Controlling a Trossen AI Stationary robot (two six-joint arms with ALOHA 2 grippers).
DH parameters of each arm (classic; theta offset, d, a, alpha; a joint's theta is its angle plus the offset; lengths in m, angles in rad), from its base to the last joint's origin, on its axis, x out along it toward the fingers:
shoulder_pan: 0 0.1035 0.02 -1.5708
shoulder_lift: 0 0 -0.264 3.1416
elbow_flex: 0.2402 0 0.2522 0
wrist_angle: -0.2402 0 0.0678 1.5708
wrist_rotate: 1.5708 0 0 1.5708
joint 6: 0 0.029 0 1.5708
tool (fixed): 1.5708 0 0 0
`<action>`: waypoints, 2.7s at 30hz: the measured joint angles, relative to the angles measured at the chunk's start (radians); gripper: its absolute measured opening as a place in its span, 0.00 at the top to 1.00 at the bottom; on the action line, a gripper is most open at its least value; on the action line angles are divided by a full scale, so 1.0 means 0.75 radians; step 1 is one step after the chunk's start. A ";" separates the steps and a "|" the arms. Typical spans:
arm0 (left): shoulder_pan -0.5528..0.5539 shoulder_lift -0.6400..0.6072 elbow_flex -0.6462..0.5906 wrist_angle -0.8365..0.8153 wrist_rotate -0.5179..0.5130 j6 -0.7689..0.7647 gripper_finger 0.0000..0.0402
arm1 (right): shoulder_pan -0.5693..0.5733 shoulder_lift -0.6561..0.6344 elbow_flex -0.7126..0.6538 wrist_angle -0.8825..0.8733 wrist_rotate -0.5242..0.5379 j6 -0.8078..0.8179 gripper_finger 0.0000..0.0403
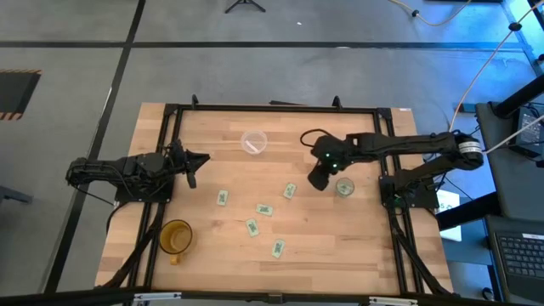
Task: Pick and place Stevia / Truvia into bins
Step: Put the stevia packet into the transparent container
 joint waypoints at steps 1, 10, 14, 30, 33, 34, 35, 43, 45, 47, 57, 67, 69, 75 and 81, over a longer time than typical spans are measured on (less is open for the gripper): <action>0.000 0.000 0.000 0.000 0.000 0.000 0.91 | 0.003 0.008 -0.014 0.074 -0.017 0.011 0.64; 0.000 0.000 0.000 0.001 0.001 0.000 0.91 | 0.006 0.234 -0.048 0.284 -0.062 0.153 0.64; 0.000 0.000 0.000 0.000 0.020 0.000 0.91 | 0.006 0.366 -0.049 0.308 -0.076 0.183 0.64; 0.000 0.000 0.000 -0.002 0.041 -0.001 0.91 | 0.005 0.606 -0.048 0.502 -0.075 0.209 0.64; 0.000 0.000 0.000 -0.002 0.040 -0.001 0.91 | 0.005 0.616 -0.047 0.504 -0.076 0.208 0.64; 0.000 0.000 0.000 -0.003 0.040 -0.001 0.91 | 0.005 0.618 -0.046 0.503 -0.077 0.209 0.64; 0.000 0.000 0.000 -0.004 0.040 0.000 0.91 | 0.005 0.618 -0.046 0.501 -0.080 0.210 0.64; 0.000 0.000 0.000 -0.005 0.040 0.000 0.91 | 0.007 0.633 -0.044 0.489 -0.093 0.204 0.64; 0.000 0.000 0.000 -0.007 0.040 0.000 0.91 | 0.011 0.637 -0.044 0.487 -0.092 0.185 0.64; 0.000 0.000 0.000 -0.009 0.035 0.000 0.91 | 0.024 0.646 -0.044 0.486 -0.079 0.151 0.64; 0.000 0.000 0.000 -0.009 0.034 0.000 0.91 | 0.044 0.653 -0.045 0.466 0.001 0.146 0.64; 0.000 0.000 0.000 -0.010 0.034 0.000 0.91 | 0.068 0.667 -0.045 0.451 0.090 0.124 0.75; 0.000 0.000 0.000 -0.010 0.034 0.000 0.91 | 0.067 0.667 -0.045 0.449 0.091 0.106 0.78; 0.000 0.000 0.000 -0.010 0.034 0.000 0.91 | 0.067 0.667 -0.046 0.447 0.092 0.086 0.86; 0.000 0.000 0.000 -0.010 0.034 0.000 0.91 | 0.066 0.667 -0.047 0.439 0.092 0.067 0.93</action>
